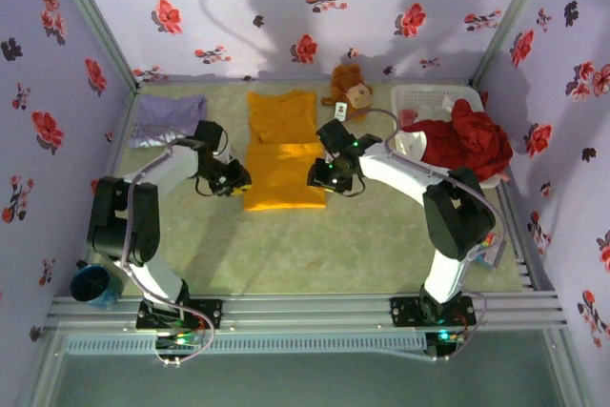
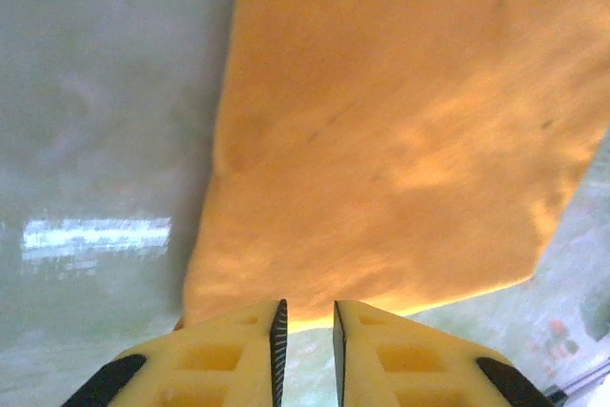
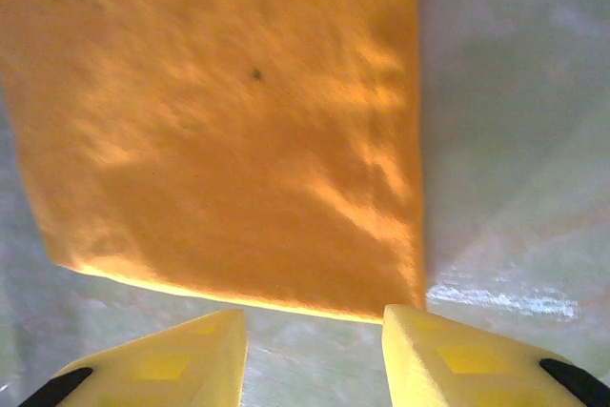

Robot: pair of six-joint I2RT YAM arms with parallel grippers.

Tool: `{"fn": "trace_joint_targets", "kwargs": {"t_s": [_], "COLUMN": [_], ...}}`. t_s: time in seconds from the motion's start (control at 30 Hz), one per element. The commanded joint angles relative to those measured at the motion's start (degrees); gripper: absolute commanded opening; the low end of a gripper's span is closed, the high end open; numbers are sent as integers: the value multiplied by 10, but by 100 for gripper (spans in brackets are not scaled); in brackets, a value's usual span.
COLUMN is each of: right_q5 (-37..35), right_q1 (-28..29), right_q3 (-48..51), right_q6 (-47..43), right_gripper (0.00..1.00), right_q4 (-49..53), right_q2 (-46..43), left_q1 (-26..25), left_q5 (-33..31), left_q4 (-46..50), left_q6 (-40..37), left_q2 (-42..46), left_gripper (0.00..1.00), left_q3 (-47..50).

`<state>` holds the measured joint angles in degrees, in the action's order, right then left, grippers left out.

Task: Fold and stack the t-shirts

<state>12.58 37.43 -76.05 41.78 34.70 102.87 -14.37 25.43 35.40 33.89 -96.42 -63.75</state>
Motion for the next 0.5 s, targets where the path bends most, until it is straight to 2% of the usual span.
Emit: {"fn": "trace_joint_targets", "kwargs": {"t_s": [0.0, 0.03, 0.1, 0.17, 0.33, 0.47], "right_q5": [-22, -22, -18, -8, 27, 42], "right_q1": [-2, -3, -8, -15, -29, -35], "right_q3": [-49, -64, -96, -122, -171, -190], "right_q6": [-37, -42, -47, -46, -35, -30], "right_gripper": [41, 40, 37, 30, 10, 4], "right_q4": [32, 33, 34, 32, 17, 25], "right_q2": [46, 58, 86, 110, 169, 207], "left_q1": [-3, -5, -7, -7, -8, -8], "left_q5": [-16, -15, -15, -14, 0, 11], "left_q4": [26, 23, 15, 8, -13, -13], "left_q6": [-23, -26, -30, -27, -21, -24], "left_q2": [-26, -36, -58, -79, -131, -170], "left_gripper": [22, 19, 8, 0, 0, 0], "left_q3": [-46, -56, -78, -97, -130, -135]}}
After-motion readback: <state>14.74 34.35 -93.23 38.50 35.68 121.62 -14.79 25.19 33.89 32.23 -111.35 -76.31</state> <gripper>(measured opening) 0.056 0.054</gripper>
